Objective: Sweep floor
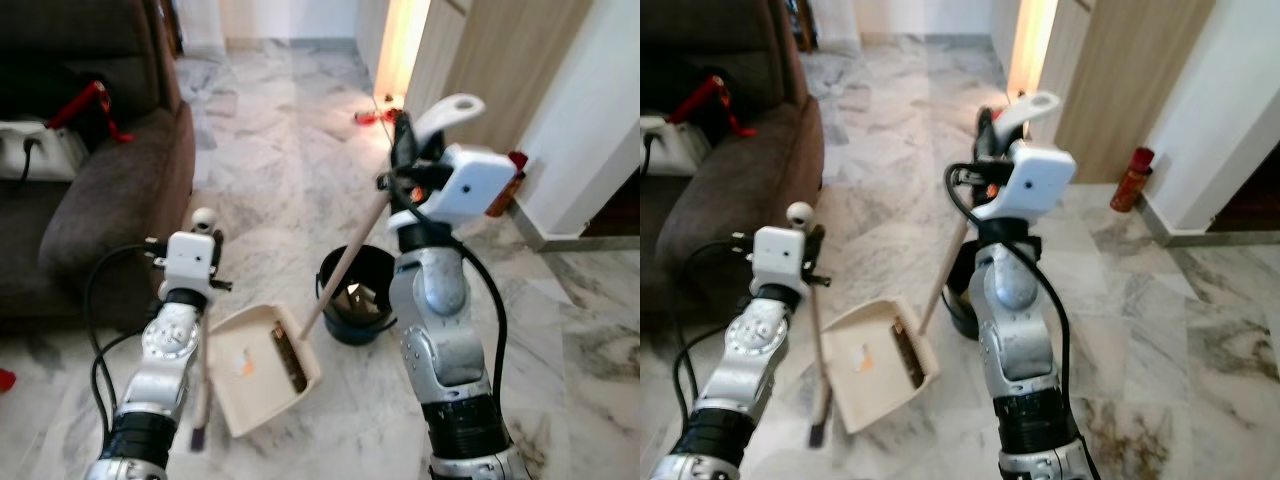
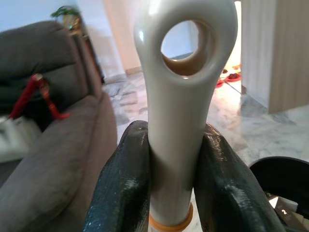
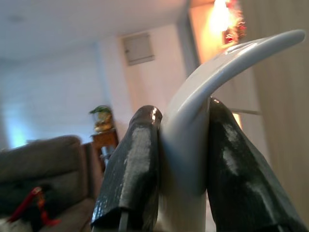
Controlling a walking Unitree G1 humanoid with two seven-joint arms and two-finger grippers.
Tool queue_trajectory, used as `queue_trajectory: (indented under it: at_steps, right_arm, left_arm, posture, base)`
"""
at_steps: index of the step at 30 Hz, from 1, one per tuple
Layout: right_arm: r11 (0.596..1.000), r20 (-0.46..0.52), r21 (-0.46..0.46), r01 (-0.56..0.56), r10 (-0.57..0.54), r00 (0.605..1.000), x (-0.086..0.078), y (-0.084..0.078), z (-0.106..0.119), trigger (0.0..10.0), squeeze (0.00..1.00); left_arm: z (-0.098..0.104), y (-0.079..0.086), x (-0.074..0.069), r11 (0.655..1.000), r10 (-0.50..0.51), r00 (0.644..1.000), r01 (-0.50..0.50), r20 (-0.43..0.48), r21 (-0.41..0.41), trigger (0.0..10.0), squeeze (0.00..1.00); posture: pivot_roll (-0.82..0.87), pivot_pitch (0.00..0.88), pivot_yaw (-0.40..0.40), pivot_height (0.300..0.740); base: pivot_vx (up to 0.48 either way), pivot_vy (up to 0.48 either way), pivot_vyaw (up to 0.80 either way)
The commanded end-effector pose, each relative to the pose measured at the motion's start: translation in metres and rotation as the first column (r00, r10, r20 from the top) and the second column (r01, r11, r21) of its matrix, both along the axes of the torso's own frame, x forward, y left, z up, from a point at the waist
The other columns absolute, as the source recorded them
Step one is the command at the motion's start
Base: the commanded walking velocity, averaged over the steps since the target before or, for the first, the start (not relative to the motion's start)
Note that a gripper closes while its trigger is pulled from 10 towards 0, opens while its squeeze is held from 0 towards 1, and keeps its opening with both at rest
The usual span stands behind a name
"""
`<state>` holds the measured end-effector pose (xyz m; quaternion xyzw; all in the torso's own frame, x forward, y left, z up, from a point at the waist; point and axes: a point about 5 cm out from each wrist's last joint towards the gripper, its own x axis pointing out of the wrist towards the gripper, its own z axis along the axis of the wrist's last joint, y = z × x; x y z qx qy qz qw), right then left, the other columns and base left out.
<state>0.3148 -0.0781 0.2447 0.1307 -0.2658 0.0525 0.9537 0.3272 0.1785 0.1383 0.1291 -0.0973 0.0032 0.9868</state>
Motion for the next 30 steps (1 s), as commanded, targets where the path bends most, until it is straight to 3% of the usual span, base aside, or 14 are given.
queue_trajectory:
  at_steps: [1, 19, 30]
  right_arm:
    - [0.999, 0.055, 0.048, 0.012, -0.015, 0.998, -0.0024, -0.0017, 0.0143, 10.0, 0.00]
    - [1.000, 0.087, 0.018, -0.011, 0.009, 0.996, -0.0045, 0.0037, 0.0193, 10.0, 0.00]
    - [0.999, 0.086, 0.022, -0.029, 0.027, 0.996, -0.0046, 0.0053, 0.0192, 10.0, 0.00]
  left_arm:
    - [0.0124, -0.0140, 0.0034, 0.999, -0.043, 0.998, 0.044, 0.053, -0.013, 10.0, 0.00]
    - [0.0140, -0.0132, 0.0038, 0.999, -0.036, 0.998, 0.037, 0.060, -0.014, 10.0, 0.00]
    - [0.0140, -0.0118, 0.0039, 0.999, -0.023, 0.998, 0.025, 0.059, -0.030, 10.0, 0.00]
  posture:
    - [0.17, 0.050, -0.044, 0.740]
    - [0.17, 0.041, -0.045, 0.740]
    - [0.17, 0.044, -0.048, 0.740]
  base:
    - [0.277, 0.000, 0.00]
    - [0.297, 0.000, 0.00]
    - [0.000, 0.456, 0.00]
